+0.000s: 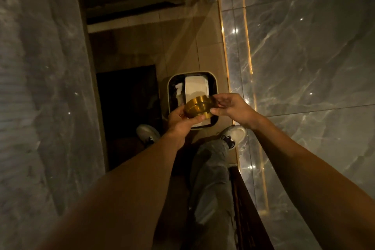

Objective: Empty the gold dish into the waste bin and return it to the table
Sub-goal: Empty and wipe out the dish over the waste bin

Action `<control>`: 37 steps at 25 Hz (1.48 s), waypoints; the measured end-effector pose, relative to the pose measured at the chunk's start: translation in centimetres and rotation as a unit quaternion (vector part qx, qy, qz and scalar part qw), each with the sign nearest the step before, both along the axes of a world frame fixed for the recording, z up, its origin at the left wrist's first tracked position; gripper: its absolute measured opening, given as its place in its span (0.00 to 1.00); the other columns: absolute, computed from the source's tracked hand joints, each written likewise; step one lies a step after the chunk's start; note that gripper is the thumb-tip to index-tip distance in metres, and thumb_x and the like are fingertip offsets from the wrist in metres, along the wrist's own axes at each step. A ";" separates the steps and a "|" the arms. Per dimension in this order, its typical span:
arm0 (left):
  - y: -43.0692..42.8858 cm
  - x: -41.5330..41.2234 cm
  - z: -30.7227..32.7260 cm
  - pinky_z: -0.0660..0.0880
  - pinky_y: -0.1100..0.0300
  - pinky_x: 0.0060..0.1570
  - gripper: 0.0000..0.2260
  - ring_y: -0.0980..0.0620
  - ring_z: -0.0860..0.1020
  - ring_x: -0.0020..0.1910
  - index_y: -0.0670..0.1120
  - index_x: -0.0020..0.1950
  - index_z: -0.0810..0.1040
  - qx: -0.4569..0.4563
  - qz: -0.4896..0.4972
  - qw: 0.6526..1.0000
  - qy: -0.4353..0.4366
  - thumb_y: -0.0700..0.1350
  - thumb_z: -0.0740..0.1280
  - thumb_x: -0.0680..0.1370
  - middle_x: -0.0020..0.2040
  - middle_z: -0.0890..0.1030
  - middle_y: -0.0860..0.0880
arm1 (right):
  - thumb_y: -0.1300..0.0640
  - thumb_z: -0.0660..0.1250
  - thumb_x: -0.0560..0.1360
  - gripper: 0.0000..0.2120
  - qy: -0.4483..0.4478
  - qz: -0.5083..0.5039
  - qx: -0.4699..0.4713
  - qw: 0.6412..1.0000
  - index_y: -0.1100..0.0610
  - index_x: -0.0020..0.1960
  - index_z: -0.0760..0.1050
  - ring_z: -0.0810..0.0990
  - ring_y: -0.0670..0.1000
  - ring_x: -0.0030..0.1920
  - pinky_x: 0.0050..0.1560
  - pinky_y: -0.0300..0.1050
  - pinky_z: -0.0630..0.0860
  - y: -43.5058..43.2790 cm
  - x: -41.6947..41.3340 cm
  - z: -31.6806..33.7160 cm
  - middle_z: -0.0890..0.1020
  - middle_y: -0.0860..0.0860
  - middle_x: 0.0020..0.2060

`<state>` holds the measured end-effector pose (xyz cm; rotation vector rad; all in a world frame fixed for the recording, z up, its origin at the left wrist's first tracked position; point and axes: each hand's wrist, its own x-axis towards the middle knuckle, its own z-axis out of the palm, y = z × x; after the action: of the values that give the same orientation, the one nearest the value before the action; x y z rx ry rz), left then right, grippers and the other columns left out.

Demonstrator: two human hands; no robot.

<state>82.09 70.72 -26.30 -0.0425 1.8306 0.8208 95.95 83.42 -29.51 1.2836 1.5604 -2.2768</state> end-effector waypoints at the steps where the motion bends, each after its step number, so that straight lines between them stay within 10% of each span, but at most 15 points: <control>1: -0.1 -0.1 -0.8 0.76 0.63 0.47 0.18 0.53 0.81 0.49 0.44 0.56 0.81 -0.006 0.005 1.000 -0.001 0.37 0.78 0.67 0.49 0.83 0.49 | 0.67 0.73 0.70 0.19 0.001 0.004 -0.001 1.000 0.63 0.60 0.77 0.81 0.47 0.55 0.62 0.39 0.73 -0.1 -0.1 -0.7 0.83 0.55 0.54; 9: -0.6 -0.7 -6.8 0.73 0.65 0.44 0.18 0.49 0.80 0.54 0.41 0.58 0.82 -0.054 0.029 0.998 0.002 0.40 0.78 0.69 0.55 0.84 0.45 | 0.62 0.73 0.71 0.09 -0.042 -0.059 -0.042 0.996 0.53 0.49 0.80 0.80 0.50 0.55 0.61 0.47 0.74 -2.1 -0.8 -5.8 0.83 0.56 0.53; 17: 0.2 -1.6 -10.7 0.75 0.61 0.48 0.17 0.50 0.81 0.57 0.45 0.58 0.83 -0.055 0.075 0.995 -0.028 0.48 0.76 0.71 0.55 0.85 0.49 | 0.52 0.69 0.75 0.17 -0.084 -0.108 -0.026 0.990 0.60 0.60 0.77 0.80 0.51 0.55 0.47 0.38 0.76 -3.9 -2.4 -9.8 0.81 0.55 0.55; 25: 2.1 -1.2 -12.2 0.75 0.59 0.50 0.22 0.53 0.79 0.46 0.41 0.60 0.80 -0.099 0.102 0.988 0.053 0.50 0.76 0.71 0.53 0.83 0.47 | 0.50 0.62 0.79 0.17 -0.119 -0.146 -0.004 0.982 0.58 0.63 0.77 0.80 0.54 0.55 0.57 0.48 0.77 -4.4 -4.0 -12.2 0.82 0.56 0.54; 32: 3.0 -1.0 -13.5 0.75 0.57 0.53 0.17 0.46 0.80 0.57 0.43 0.60 0.81 -0.123 0.071 0.986 0.086 0.54 0.69 0.77 0.57 0.84 0.44 | 0.53 0.64 0.78 0.17 -0.147 -0.165 0.033 0.975 0.60 0.64 0.73 0.79 0.47 0.50 0.40 0.31 0.71 -4.3 -4.7 -13.0 0.80 0.52 0.53; 37: 3.4 -0.7 -13.5 0.74 0.57 0.57 0.20 0.48 0.78 0.59 0.45 0.67 0.74 -0.103 0.057 0.987 0.110 0.52 0.67 0.78 0.60 0.81 0.45 | 0.55 0.64 0.78 0.16 -0.132 -0.184 0.051 0.973 0.61 0.64 0.74 0.79 0.52 0.57 0.52 0.35 0.74 -4.0 -4.3 -13.2 0.81 0.56 0.55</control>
<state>81.42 74.11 -39.81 -0.1978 2.1337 0.7356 91.67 79.45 -42.73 1.9563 1.4612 -2.1135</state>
